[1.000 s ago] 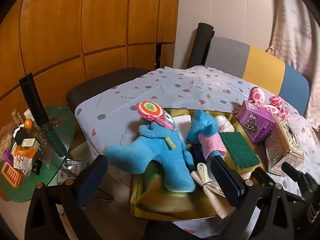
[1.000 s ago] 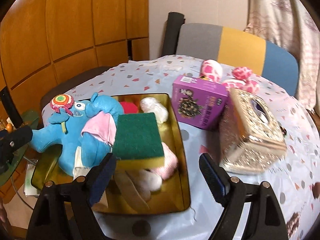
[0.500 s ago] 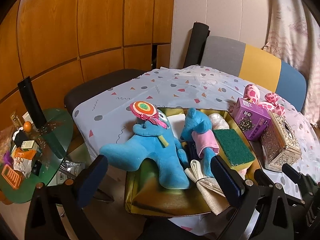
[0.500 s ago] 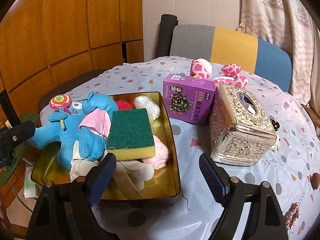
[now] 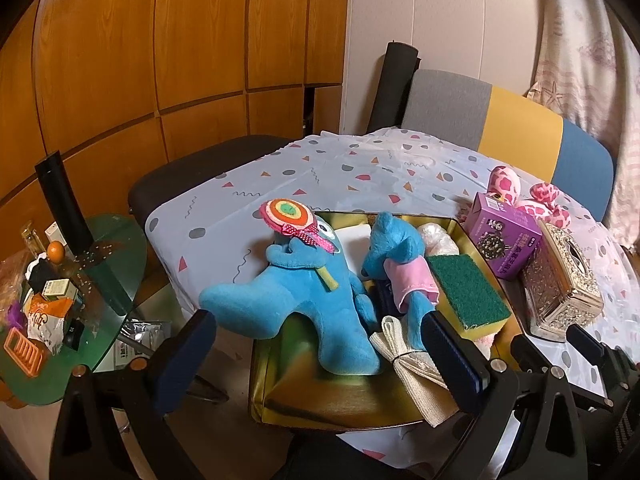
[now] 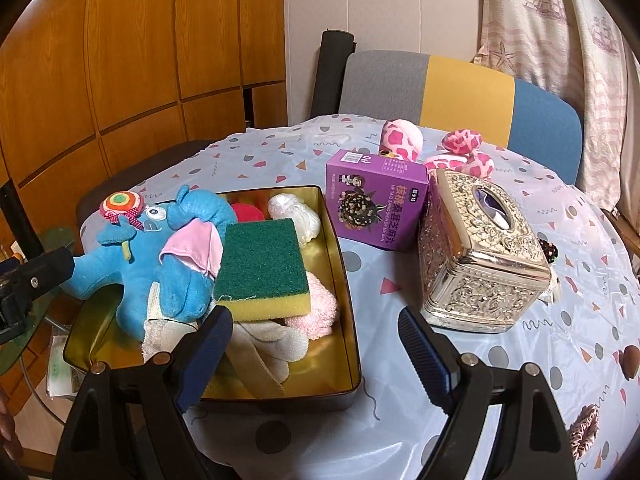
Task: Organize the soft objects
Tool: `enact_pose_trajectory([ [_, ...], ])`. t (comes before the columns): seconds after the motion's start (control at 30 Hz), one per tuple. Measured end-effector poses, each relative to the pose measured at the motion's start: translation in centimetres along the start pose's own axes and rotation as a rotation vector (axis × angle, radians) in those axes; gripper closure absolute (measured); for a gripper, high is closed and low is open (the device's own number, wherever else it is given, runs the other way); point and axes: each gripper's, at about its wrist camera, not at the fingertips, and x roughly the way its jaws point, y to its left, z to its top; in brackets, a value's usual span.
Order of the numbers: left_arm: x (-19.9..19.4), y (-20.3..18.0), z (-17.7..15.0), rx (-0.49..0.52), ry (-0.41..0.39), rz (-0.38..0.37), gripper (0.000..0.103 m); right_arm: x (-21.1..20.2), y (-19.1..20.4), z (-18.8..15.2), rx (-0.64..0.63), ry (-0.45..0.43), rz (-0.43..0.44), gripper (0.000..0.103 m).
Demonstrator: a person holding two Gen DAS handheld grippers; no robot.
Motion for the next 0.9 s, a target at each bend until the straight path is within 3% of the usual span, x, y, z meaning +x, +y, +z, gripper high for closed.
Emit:
enact_pose_trajectory([
  [0.9,-0.66,-0.51,0.01,0.015,-0.008,-0.006,0.0,-0.8,-0.29,0.04,0.012,-0.016,-0.004,0.017],
])
